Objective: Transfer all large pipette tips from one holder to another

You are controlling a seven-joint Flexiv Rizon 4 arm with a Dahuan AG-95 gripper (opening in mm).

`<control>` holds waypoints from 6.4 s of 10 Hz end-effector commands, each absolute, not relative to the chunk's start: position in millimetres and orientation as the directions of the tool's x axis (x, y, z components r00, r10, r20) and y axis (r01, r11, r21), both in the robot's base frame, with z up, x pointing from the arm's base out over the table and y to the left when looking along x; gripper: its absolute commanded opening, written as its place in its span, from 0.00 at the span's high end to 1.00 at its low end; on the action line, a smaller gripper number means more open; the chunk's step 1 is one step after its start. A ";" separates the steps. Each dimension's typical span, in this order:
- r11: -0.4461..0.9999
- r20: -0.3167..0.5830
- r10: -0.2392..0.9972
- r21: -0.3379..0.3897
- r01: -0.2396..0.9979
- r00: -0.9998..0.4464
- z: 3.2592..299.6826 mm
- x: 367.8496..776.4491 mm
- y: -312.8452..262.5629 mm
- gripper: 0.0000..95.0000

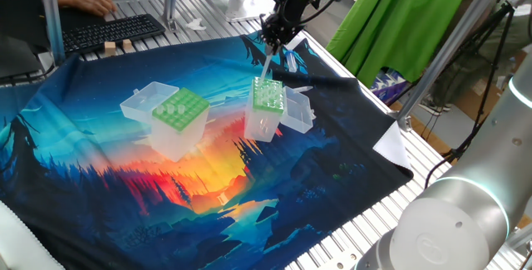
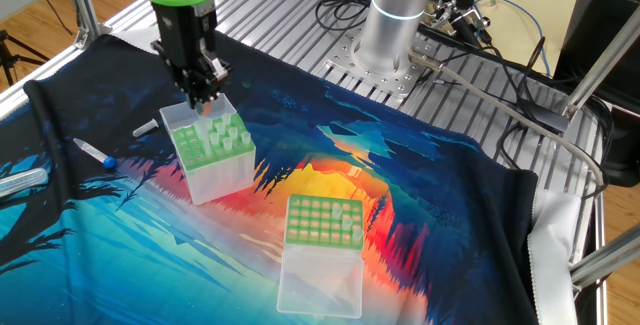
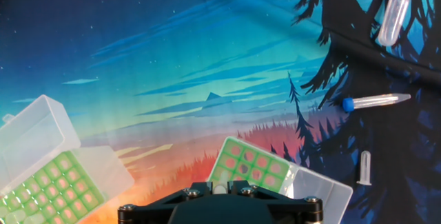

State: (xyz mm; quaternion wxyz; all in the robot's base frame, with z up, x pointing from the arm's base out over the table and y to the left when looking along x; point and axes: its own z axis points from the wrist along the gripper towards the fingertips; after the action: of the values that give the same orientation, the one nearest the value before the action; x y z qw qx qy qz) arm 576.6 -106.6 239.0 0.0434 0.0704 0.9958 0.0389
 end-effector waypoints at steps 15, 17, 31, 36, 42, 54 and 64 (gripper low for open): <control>0.973 0.027 0.199 0.111 0.201 -0.980 257.4 580.6 -40.4 1.00; 0.968 0.029 0.224 0.111 0.226 -0.974 255.1 583.2 -10.2 1.00; 0.941 0.008 0.330 0.073 0.330 -0.944 223.2 583.6 59.1 1.00; 0.936 0.008 0.344 0.076 0.343 -0.939 219.1 581.9 63.1 1.00; 0.928 -0.014 0.364 0.090 0.361 -0.931 213.7 576.2 79.9 1.00; 0.861 0.005 0.502 0.085 0.501 -0.865 208.8 567.4 99.1 1.00; 0.860 -0.001 0.509 0.037 0.509 -0.861 208.1 562.5 100.7 1.00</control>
State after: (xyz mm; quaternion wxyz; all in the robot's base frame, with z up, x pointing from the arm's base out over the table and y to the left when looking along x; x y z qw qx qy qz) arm 560.9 101.3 209.2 0.0012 0.2592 0.9655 0.0247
